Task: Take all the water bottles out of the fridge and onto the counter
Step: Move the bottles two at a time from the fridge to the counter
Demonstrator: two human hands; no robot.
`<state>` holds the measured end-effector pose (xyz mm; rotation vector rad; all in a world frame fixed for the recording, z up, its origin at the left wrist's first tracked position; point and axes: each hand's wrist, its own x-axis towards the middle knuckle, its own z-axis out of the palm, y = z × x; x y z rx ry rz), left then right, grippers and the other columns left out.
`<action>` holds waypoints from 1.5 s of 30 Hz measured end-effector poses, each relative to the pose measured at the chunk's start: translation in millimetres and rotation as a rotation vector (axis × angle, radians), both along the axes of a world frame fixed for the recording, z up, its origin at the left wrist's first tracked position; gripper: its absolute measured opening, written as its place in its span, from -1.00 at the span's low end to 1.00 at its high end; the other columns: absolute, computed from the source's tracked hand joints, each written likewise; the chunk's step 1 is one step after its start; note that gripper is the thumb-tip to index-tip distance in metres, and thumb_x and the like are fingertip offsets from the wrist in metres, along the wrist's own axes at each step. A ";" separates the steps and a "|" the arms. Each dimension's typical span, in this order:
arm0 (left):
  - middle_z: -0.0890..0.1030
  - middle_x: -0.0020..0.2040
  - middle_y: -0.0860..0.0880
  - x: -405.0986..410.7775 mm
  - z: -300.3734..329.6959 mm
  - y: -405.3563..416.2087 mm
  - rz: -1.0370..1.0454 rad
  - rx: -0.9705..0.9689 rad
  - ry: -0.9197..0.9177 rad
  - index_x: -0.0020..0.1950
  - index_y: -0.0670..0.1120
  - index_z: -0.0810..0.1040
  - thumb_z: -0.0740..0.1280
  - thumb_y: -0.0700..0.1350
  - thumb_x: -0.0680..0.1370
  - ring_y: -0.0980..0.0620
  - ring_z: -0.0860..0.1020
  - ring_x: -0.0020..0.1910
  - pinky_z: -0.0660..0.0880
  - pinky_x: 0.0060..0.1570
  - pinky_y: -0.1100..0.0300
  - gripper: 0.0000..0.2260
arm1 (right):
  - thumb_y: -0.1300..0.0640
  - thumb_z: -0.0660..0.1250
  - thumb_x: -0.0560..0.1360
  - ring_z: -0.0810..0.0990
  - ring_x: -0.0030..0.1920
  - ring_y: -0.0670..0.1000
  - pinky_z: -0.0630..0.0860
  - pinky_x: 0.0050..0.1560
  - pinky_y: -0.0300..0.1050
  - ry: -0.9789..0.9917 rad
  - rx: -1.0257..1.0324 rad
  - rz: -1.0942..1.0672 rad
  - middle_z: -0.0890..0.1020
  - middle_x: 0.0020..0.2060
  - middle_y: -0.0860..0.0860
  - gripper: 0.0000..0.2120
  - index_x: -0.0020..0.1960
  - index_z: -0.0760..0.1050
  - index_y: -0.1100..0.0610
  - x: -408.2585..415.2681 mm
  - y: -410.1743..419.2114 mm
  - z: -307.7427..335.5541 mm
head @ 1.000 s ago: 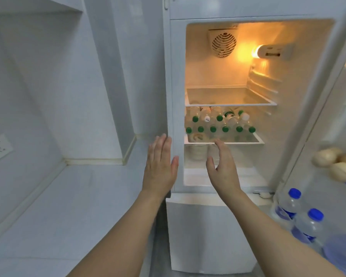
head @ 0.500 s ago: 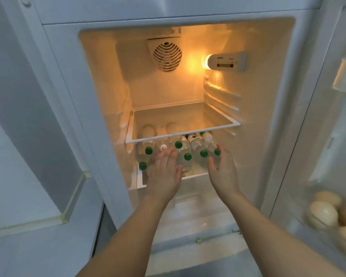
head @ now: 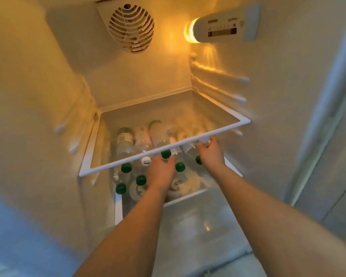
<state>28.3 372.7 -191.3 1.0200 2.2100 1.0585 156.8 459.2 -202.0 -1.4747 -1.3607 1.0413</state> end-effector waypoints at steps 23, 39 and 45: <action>0.57 -0.19 -0.14 44.5 -5.3 7.2 0.307 0.176 -0.574 -0.07 -0.10 0.49 0.21 0.16 0.58 -0.05 0.51 -0.38 0.40 -0.40 0.14 -0.68 | 0.02 0.31 0.55 0.43 -0.05 0.03 0.31 -0.10 -0.17 0.361 -0.006 -0.283 0.45 0.00 0.02 -0.62 0.23 0.31 0.21 12.7 -20.3 -12.8; 0.56 -0.30 -0.08 39.8 58.8 -133.9 0.332 0.425 -0.086 -0.25 -0.14 0.54 0.27 0.06 0.53 -0.05 0.53 -0.27 0.44 -0.30 0.15 -0.70 | -0.07 0.34 0.49 0.54 0.11 0.06 0.44 0.10 -0.10 0.351 0.338 -0.367 0.57 0.12 0.00 -0.58 0.26 0.38 0.10 56.2 -123.0 40.7; 0.50 -0.28 -0.06 40.6 75.5 -162.6 0.196 0.517 0.241 -0.21 -0.08 0.43 0.28 0.08 0.45 0.02 0.44 -0.33 0.24 -0.40 0.22 -0.77 | -0.05 0.31 0.53 0.53 0.12 0.03 0.45 0.13 -0.08 0.357 0.355 -0.258 0.56 0.16 0.00 -0.59 0.29 0.35 0.11 58.6 -164.3 44.6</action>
